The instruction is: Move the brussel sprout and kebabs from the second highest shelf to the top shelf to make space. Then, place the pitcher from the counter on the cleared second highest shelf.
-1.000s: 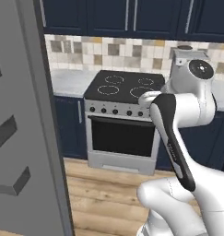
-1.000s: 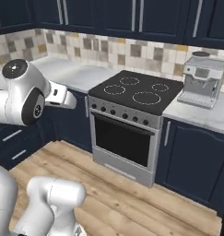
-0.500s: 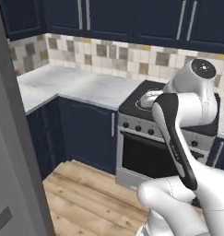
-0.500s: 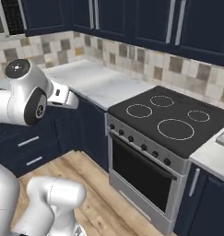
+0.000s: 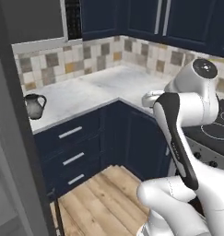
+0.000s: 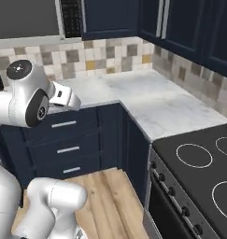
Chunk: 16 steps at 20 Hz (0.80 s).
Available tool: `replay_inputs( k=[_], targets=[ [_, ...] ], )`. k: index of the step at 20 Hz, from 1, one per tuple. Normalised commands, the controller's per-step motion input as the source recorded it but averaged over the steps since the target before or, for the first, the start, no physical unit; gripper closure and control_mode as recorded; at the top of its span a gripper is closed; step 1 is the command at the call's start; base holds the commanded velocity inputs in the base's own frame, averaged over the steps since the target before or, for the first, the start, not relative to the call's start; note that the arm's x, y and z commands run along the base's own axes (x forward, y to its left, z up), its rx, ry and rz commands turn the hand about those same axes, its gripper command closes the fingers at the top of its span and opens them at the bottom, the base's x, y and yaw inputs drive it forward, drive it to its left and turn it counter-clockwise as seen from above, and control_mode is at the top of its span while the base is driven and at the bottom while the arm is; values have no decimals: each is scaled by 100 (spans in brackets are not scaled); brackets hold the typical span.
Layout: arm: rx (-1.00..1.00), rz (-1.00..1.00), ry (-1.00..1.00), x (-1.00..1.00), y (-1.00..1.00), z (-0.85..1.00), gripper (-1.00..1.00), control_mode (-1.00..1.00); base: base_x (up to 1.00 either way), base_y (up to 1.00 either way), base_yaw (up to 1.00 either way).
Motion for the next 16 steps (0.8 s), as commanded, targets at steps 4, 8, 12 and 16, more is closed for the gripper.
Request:
replay_inputs(
  k=[4,8,12,16],
  targets=[
    [0,0,0,0,0,0,-100,100,91,0,66],
    [0,0,0,0,0,0,-100,100,93,0,64],
    [0,0,0,0,0,0,-100,100,89,-6,61],
    [0,0,0,0,0,0,-100,100,73,-23,58]
  ],
)
